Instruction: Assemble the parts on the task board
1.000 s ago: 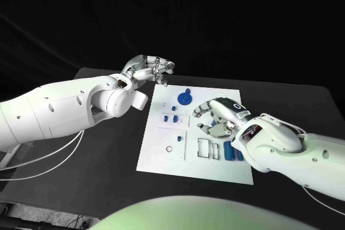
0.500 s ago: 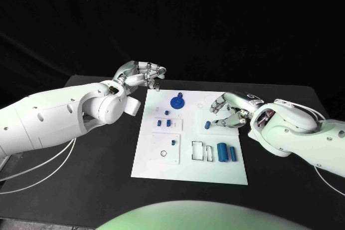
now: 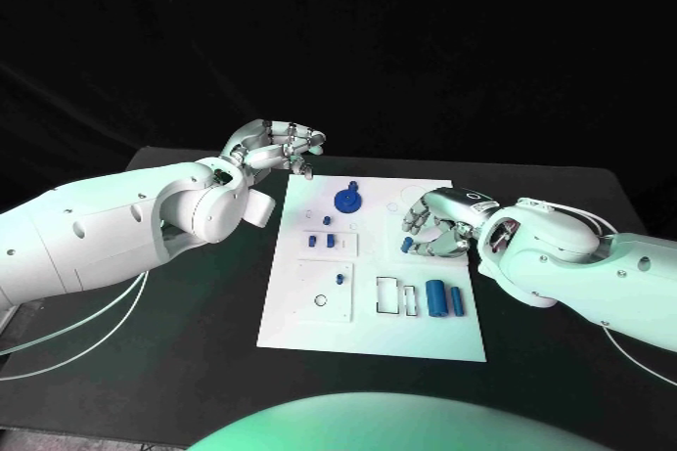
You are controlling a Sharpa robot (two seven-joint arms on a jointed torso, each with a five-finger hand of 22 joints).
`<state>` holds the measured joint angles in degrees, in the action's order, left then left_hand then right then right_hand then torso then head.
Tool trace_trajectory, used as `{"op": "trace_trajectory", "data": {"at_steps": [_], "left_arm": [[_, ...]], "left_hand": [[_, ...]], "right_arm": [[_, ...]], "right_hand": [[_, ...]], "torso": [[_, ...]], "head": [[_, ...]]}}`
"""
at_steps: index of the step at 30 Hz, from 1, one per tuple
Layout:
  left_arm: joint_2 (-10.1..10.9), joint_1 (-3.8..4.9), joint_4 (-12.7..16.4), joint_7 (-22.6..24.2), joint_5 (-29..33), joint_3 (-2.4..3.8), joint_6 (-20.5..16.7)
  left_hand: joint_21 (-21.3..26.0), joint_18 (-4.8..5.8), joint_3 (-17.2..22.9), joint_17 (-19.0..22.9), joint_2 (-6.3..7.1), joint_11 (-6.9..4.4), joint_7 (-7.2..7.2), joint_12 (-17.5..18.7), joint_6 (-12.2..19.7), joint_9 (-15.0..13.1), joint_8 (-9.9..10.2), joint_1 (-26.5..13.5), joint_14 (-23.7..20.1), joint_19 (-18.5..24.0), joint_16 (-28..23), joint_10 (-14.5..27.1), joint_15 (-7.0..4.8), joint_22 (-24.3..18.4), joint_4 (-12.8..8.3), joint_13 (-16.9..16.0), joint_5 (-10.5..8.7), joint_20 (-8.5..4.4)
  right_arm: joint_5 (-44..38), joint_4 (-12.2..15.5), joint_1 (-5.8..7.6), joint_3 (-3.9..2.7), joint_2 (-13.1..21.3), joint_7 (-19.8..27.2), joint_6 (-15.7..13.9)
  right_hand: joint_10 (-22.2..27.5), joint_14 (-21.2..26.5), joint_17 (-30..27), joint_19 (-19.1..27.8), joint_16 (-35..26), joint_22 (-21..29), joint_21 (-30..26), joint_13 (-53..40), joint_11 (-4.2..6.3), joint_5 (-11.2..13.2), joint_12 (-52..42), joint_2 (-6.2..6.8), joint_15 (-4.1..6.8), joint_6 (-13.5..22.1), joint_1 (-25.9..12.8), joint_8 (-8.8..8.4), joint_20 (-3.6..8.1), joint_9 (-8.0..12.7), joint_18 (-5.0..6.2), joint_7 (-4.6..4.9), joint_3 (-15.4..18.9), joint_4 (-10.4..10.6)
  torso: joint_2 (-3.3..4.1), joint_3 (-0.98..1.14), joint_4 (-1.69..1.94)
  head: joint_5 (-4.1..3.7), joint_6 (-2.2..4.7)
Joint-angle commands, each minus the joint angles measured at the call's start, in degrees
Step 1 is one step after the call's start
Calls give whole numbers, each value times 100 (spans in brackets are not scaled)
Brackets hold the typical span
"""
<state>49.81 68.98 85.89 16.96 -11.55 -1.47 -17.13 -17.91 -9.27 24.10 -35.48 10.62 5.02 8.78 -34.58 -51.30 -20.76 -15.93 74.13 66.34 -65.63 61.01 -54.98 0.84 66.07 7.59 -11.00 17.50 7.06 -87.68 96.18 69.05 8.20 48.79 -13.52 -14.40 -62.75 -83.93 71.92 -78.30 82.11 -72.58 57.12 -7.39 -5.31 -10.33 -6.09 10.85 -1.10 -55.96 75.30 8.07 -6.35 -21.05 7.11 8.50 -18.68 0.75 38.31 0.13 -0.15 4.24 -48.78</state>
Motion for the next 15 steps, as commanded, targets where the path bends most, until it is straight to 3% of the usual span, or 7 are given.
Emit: {"op": "trace_trajectory", "data": {"at_steps": [1, 15], "left_arm": [[-5, 1, 12, 32, -3, 3, 87], [13, 1, 28, 23, -3, 3, 79]], "left_hand": [[30, -94, -1, 5, -67, 12, 14, 40, 42, 6, 6, -3, -22, -35, -16, 56, 31, -10, 38, 11, -4, 1], [33, -94, -3, 6, -72, 13, 14, 41, 43, 6, 5, -2, -23, -35, -15, 59, 32, -11, 43, 12, -4, 2]], "right_arm": [[-140, -53, -29, 4, -58, 0, 272], [-202, -252, -97, 15, -231, -12, 318]], "right_hand": [[-115, -237, 37, -63, 53, -27, 59, 6, 5, -27, -18, -21, 59, -76, 89, 22, 1, 26, -63, -2, -135, 21], [-372, -255, 112, -112, 101, -110, 156, 107, -1, -14, 160, 111, 54, -230, 92, 40, 7, 129, -85, 22, -786, 134]], "torso": [[1, -2, 2], [0, -3, -1]], "head": [[2, -4], [12, -19]]}}
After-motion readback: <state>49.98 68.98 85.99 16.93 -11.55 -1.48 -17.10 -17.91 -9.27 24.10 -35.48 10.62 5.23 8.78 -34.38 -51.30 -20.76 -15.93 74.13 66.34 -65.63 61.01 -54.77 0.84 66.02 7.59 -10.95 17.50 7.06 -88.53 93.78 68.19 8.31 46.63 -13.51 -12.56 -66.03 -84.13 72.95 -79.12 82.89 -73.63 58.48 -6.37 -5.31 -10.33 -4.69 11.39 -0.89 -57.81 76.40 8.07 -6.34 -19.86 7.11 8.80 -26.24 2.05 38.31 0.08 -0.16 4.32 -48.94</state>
